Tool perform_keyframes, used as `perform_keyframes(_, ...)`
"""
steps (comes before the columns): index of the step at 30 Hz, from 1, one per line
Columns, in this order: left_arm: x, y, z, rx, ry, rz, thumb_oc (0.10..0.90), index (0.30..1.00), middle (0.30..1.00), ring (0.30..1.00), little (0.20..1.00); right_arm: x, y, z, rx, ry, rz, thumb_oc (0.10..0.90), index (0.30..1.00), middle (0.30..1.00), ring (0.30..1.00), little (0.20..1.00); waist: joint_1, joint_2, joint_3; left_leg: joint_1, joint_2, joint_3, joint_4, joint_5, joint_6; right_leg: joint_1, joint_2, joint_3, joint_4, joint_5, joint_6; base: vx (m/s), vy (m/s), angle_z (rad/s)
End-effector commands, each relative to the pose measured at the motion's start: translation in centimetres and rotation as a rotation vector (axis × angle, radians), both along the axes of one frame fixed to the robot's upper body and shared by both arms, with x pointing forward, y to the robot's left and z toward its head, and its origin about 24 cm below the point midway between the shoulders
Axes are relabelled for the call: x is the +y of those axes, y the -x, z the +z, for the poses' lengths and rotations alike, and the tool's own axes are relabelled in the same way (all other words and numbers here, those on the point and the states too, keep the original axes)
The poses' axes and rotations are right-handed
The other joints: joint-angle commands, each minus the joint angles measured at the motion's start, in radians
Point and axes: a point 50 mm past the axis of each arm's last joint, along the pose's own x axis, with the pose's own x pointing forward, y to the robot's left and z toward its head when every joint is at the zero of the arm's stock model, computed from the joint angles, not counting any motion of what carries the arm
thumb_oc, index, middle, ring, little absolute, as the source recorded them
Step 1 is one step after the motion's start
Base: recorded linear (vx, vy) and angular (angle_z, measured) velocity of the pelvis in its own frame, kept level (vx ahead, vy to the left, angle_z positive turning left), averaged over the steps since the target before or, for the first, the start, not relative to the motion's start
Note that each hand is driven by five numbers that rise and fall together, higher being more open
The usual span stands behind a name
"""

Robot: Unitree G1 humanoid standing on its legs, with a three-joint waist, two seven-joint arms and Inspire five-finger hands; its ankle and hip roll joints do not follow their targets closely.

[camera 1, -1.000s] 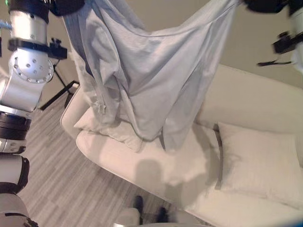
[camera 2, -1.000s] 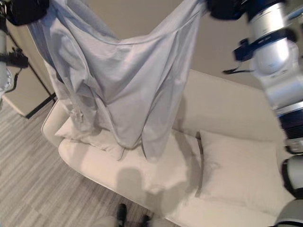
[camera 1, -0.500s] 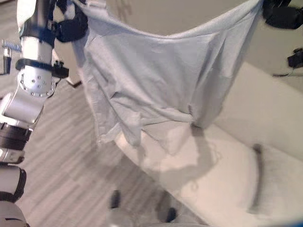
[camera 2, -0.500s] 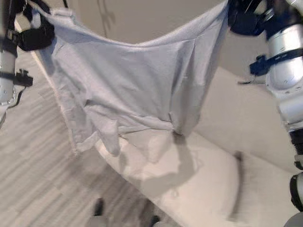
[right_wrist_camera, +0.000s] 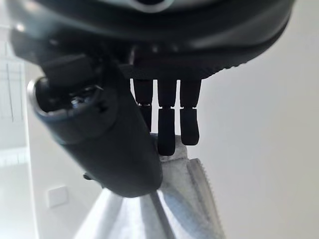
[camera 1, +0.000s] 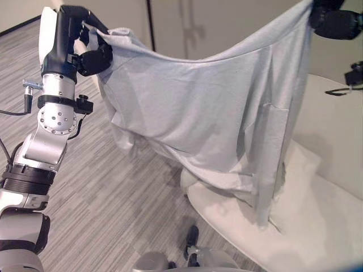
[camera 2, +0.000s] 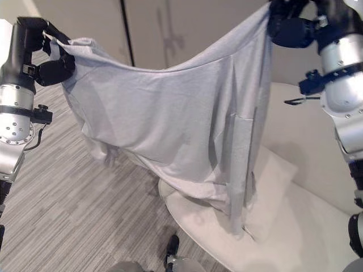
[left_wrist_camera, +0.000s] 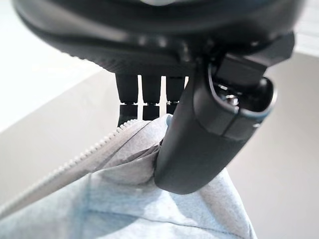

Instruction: Hang the clothes on the sofa on the clothes rack.

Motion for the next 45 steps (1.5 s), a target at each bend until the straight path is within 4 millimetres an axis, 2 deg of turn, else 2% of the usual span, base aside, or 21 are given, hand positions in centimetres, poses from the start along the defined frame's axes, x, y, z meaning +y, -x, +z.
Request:
perform_keyframes(1, -0.9, 2.5, 6.4, -0.289, -0.025, -0.053, 0.4, 0.3, 0.3, 0.3, 0.3, 0.3, 2.4, 4.9, -0.231, -0.009, 0.019, 0.4, 0.3, 0.3, 0.3, 0.3, -0.003, -0.008, -0.126, 0.123, 0.09, -0.012, -0.444, 0.231, 0.005, 0.059, -0.095, -0.034, 0.002, -0.121, 0.258, 0.12, 0.089, 0.07)
perform_keyframes(2, -0.9, 2.5, 6.4, -0.289, -0.025, -0.053, 0.4, 0.3, 0.3, 0.3, 0.3, 0.3, 2.4, 4.8, -0.231, -0.009, 0.019, 0.4, 0.3, 0.3, 0.3, 0.3, -0.003, -0.009, -0.126, 0.122, 0.091, -0.012, -0.444, 0.231, 0.005, 0.059, -0.094, -0.035, 0.002, -0.121, 0.258, 0.31, 0.299, -0.56)
perform_keyframes(3, -1.0, 2.8, 6.9, -0.316, -0.024, -0.062, 0.4, 0.3, 0.3, 0.3, 0.3, -0.2, 2.2, 4.2, -0.223, -0.022, -0.005, 0.4, 0.3, 0.3, 0.3, 0.3, -0.008, 0.016, -0.139, 0.078, 0.123, -0.016, -0.444, 0.239, -0.016, 0.093, -0.108, -0.036, 0.002, -0.141, 0.271, 0.24, 0.238, -0.55)
perform_keyframes(5, -1.0, 2.8, 6.9, -0.315, -0.024, -0.064, 0.4, 0.3, 0.3, 0.3, 0.3, -0.2, 2.3, 4.2, -0.222, -0.022, -0.006, 0.4, 0.3, 0.3, 0.3, 0.3, -0.006, 0.016, -0.14, 0.078, 0.124, -0.015, -0.444, 0.237, -0.016, 0.092, -0.107, -0.035, 0.002, -0.141, 0.271, 0.22, 0.215, -0.39)
perform_keyframes(6, -1.3, 3.0, 7.1, -0.329, -0.043, -0.072, 0.4, 0.3, 0.3, 0.3, 0.3, -0.6, 2.4, 4.0, -0.223, -0.023, -0.021, 0.4, 0.3, 0.3, 0.3, 0.3, -0.009, 0.042, -0.159, 0.096, 0.113, -0.016, -0.444, 0.262, -0.03, 0.106, -0.121, -0.037, 0.002, -0.133, 0.282, 0.29, 0.302, -0.5)
perform_keyframes(7, -1.5, 3.1, 7.1, -0.331, -0.051, -0.081, 0.4, 0.3, 0.3, 0.3, 0.3, -0.6, 2.4, 3.8, -0.221, -0.025, -0.023, 0.4, 0.3, 0.3, 0.3, 0.3, -0.01, 0.046, -0.166, 0.103, 0.1, -0.015, -0.444, 0.259, -0.026, 0.109, -0.137, -0.034, 0.002, -0.126, 0.288, 0.37, 0.399, -0.61)
perform_keyframes(10, -1.8, 3.3, 7.3, -0.331, -0.07, -0.09, 0.4, 0.3, 0.3, 0.3, 0.3, -0.8, 2.4, 3.3, -0.204, -0.017, -0.04, 0.4, 0.3, 0.3, 0.3, 0.3, -0.007, 0.039, -0.175, 0.124, 0.064, 0.001, -0.444, 0.244, -0.007, 0.117, -0.181, -0.022, 0.002, -0.104, 0.306, 0.22, 0.294, -0.26)
perform_keyframes(12, -1.9, 3.4, 7.9, -0.348, -0.084, -0.086, 0.4, 0.3, 0.3, 0.3, 0.3, -0.4, 2.2, 3.1, -0.209, -0.018, -0.037, 0.4, 0.3, 0.3, 0.3, 0.3, -0.002, 0.029, -0.173, 0.149, 0.011, 0.04, -0.444, 0.207, 0.033, 0.114, -0.247, -0.03, 0.027, -0.046, 0.32, 0.18, 0.336, -0.02)
perform_keyframes(16, -1.5, 4.3, 8.7, -0.39, -0.112, -0.053, 0.4, 0.3, 0.3, 0.3, 0.3, 0.8, 1.9, 3.5, -0.235, -0.016, 0.009, 0.4, 0.3, 0.3, 0.3, 0.3, 0.03, 0.037, -0.149, 0.192, 0.0, 0.113, -0.444, 0.158, 0.058, 0.061, -0.319, -0.149, 0.201, -0.012, 0.317, 0.09, 0.217, -0.44)
perform_keyframes(18, -1.4, 4.6, 8.9, -0.401, -0.12, -0.044, 0.4, 0.3, 0.3, 0.3, 0.3, 1.1, 1.7, 3.6, -0.23, -0.016, 0.019, 0.4, 0.3, 0.3, 0.3, 0.3, 0.014, 0.039, -0.128, 0.205, -0.009, 0.132, -0.444, 0.163, 0.064, -0.001, -0.288, -0.142, 0.269, -0.02, 0.307, 0.01, 0.148, -0.35)
perform_keyframes(20, -0.9, 4.9, 8.6, -0.405, -0.114, -0.031, 0.4, 0.3, 0.3, 0.3, 0.3, 1.1, 1.9, 4.1, -0.239, -0.021, 0.03, 0.4, 0.3, 0.3, 0.3, 0.3, 0.006, 0.035, -0.12, 0.221, -0.017, 0.143, -0.444, 0.157, 0.059, -0.022, -0.182, -0.118, 0.171, -0.081, 0.282, 0.09, 0.004, -0.13)
perform_keyframes(22, -0.8, 5.0, 8.5, -0.411, -0.097, -0.029, 0.4, 0.3, 0.3, 0.3, 0.3, 0.7, 1.9, 3.8, -0.231, -0.025, 0.02, 0.4, 0.3, 0.3, 0.3, 0.3, -0.002, 0.027, -0.124, 0.23, -0.019, 0.133, -0.444, 0.156, 0.059, -0.007, -0.146, -0.061, 0.117, -0.082, 0.28, 0.09, -0.079, -0.04)
perform_keyframes(26, -0.4, 5.0, 7.2, -0.396, -0.05, -0.036, 0.4, 0.3, 0.3, 0.3, 0.3, 0.6, 2.1, 3.7, -0.22, -0.017, 0.031, 0.4, 0.3, 0.3, 0.3, 0.3, 0.003, 0.005, -0.162, 0.26, -0.015, 0.13, -0.444, 0.145, 0.051, 0.058, -0.102, -0.043, 0.002, -0.065, 0.283, 0.15, -0.107, 0.08)
perform_keyframes(29, -0.6, 5.2, 7.1, -0.4, -0.035, -0.051, 0.4, 0.3, 0.3, 0.3, 0.3, 0.5, 2.5, 3.7, -0.227, -0.022, 0.035, 0.4, 0.3, 0.3, 0.3, 0.3, 0.001, 0.001, -0.162, 0.279, -0.016, 0.12, -0.444, 0.153, 0.052, 0.068, -0.093, -0.038, 0.002, -0.071, 0.277, 0.08, -0.075, 0.13)
perform_keyframes(32, -1.1, 5.0, 7.2, -0.427, 0.025, -0.095, 0.4, 0.3, 0.3, 0.3, 0.3, 1.0, 3.2, 4.6, -0.276, -0.021, 0.068, 0.4, 0.3, 0.3, 0.3, 0.3, 0.018, -0.03, -0.116, 0.179, -0.005, 0.059, -0.241, 0.118, 0.025, 0.096, -0.109, -0.054, 0.002, -0.096, 0.262, 0.01, -0.069, 0.2)
perform_keyframes(35, -1.3, 5.1, 7.4, -0.44, 0.031, -0.102, 0.4, 0.3, 0.3, 0.3, 0.3, 1.2, 3.3, 4.7, -0.283, -0.018, 0.078, 0.4, 0.3, 0.3, 0.3, 0.3, 0.014, -0.032, -0.116, 0.154, 0.04, 0.032, -0.26, 0.133, 0.013, 0.098, -0.117, -0.065, 0.002, -0.099, 0.272, 0.05, 0.109, 0.29)
perform_keyframes(36, -1.4, 5.1, 7.7, -0.45, 0.021, -0.092, 0.4, 0.3, 0.3, 0.3, 0.3, 1.1, 3.2, 4.6, -0.279, -0.009, 0.066, 0.4, 0.3, 0.3, 0.3, 0.3, 0.02, -0.034, -0.12, 0.141, 0.084, -0.001, -0.318, 0.172, 0.004, 0.096, -0.127, -0.058, 0.002, -0.103, 0.281, 0.08, 0.176, 0.09)
perform_keyframes(38, -1.4, 5.2, 7.9, -0.459, 0.012, -0.085, 0.4, 0.3, 0.3, 0.3, 0.3, 0.9, 3.3, 4.6, -0.287, -0.007, 0.049, 0.4, 0.3, 0.3, 0.3, 0.3, 0.019, -0.031, -0.125, 0.132, 0.106, -0.019, -0.366, 0.216, -0.003, 0.096, -0.128, -0.061, 0.002, -0.113, 0.284, 0.1, 0.204, -0.09)
perform_keyframes(40, -1.6, 5.5, 8.0, -0.485, 0.022, -0.096, 0.4, 0.3, 0.3, 0.3, 0.3, 0.4, 3.4, 4.0, -0.283, -0.027, 0.033, 0.4, 0.3, 0.3, 0.3, 0.3, 0.009, -0.005, -0.155, 0.156, 0.103, -0.011, -0.444, 0.222, -0.008, 0.109, -0.147, -0.069, 0.002, -0.112, 0.297, 0.23, 0.397, -0.07)
perform_keyframes(42, -2.2, 5.4, 7.9, -0.482, 0.014, -0.116, 0.4, 0.3, 0.3, 0.3, 0.3, 0.0, 3.5, 3.5, -0.283, -0.035, 0.014, 0.4, 0.3, 0.3, 0.3, 0.3, 0.01, -0.006, -0.171, 0.163, 0.062, -0.012, -0.444, 0.205, 0.001, 0.119, -0.194, -0.075, 0.002, -0.086, 0.308, 0.19, 0.408, 0.02)
perform_keyframes(45, -2.3, 5.8, 8.6, -0.504, -0.016, -0.11, 0.4, 0.3, 0.3, 0.3, 0.3, 0.8, 2.9, 3.2, -0.291, -0.026, 0.01, 0.4, 0.3, 0.3, 0.3, 0.3, 0.036, -0.014, -0.158, 0.211, -0.037, 0.037, -0.444, 0.135, 0.067, 0.077, -0.316, -0.084, 0.118, 0.013, 0.334, 0.15, 0.59, 0.2)
